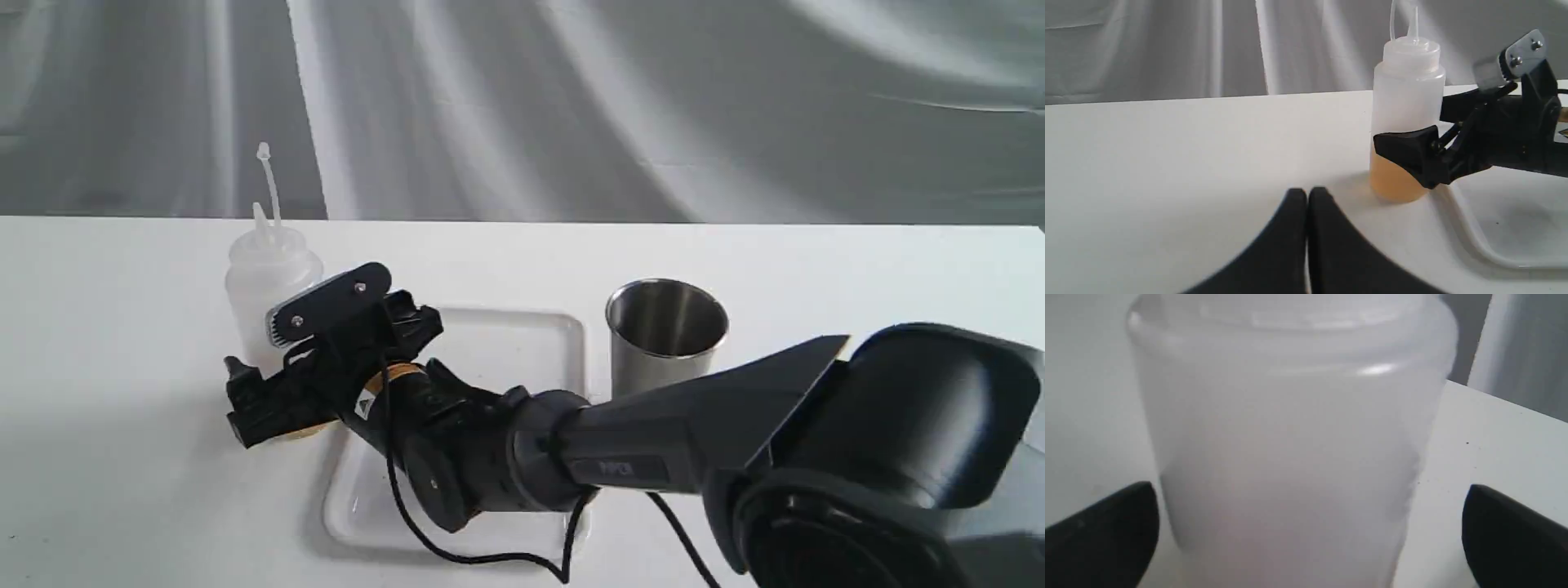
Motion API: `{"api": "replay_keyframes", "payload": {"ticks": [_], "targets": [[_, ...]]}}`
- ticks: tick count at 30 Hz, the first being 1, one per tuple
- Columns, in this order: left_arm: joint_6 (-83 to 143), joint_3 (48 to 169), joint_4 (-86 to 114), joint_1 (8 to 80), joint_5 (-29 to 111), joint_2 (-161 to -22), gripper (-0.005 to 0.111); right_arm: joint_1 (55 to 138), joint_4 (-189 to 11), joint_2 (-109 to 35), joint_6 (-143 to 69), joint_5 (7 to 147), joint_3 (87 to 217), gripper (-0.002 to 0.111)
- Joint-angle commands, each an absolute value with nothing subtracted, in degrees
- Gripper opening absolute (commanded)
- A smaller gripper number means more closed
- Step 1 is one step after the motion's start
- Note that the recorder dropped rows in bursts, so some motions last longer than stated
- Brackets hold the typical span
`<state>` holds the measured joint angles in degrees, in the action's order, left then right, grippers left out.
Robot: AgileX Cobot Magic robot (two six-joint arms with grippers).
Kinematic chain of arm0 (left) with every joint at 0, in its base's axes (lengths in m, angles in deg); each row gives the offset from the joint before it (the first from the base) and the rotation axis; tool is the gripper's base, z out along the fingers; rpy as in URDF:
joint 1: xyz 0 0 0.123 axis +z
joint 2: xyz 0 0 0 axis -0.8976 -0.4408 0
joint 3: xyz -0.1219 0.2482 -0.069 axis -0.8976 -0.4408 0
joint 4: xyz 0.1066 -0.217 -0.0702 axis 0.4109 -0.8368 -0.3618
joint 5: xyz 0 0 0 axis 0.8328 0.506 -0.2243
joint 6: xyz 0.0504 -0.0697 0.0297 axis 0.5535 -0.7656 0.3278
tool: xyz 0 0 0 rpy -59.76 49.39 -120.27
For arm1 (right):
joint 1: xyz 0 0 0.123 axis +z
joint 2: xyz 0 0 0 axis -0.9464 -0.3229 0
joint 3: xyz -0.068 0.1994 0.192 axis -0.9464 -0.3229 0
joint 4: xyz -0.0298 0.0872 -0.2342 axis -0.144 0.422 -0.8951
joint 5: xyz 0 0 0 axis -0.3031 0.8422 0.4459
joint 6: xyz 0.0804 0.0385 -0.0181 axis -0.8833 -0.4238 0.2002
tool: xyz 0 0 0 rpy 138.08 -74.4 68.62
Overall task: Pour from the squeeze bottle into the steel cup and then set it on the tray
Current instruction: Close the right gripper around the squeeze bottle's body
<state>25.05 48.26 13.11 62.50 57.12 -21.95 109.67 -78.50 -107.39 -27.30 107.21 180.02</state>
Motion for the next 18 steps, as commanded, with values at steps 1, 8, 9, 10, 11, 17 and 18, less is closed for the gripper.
{"api": "replay_keyframes", "payload": {"ticks": [1, 8, 9, 10, 11, 17, 18], "targets": [[24.8, 48.0, 13.0, 62.6, 56.7, -21.8, 0.000, 109.2, -78.6, -108.5, -26.9, 107.0, 182.3, 0.105], [24.9, 48.0, 13.0, 62.6, 56.7, -21.8, 0.000, 109.1, -78.6, -109.2, -26.9, 107.4, 183.0, 0.105], [24.9, 48.0, 13.0, 62.6, 56.7, -21.8, 0.000, 109.1, -78.6, -109.2, -26.9, 107.4, 183.0, 0.105], [24.9, 48.0, 13.0, 62.6, 56.7, -21.8, 0.000, 109.1, -78.6, -109.4, -26.9, 107.6, 183.0, 0.105], [24.9, 48.0, 13.0, 62.6, 56.7, -21.8, 0.000, 109.1, -78.6, -109.6, -26.9, 107.7, 183.2, 0.105], [24.9, 48.0, 13.0, 62.6, 56.7, -21.8, 0.000, 109.0, -79.4, -111.3, -26.9, 105.6, 186.0, 0.105], [24.9, 48.0, 13.0, 62.6, 56.7, -21.8, 0.000, 109.0, -79.4, -111.7, -26.9, 105.6, 186.6, 0.105]]}}
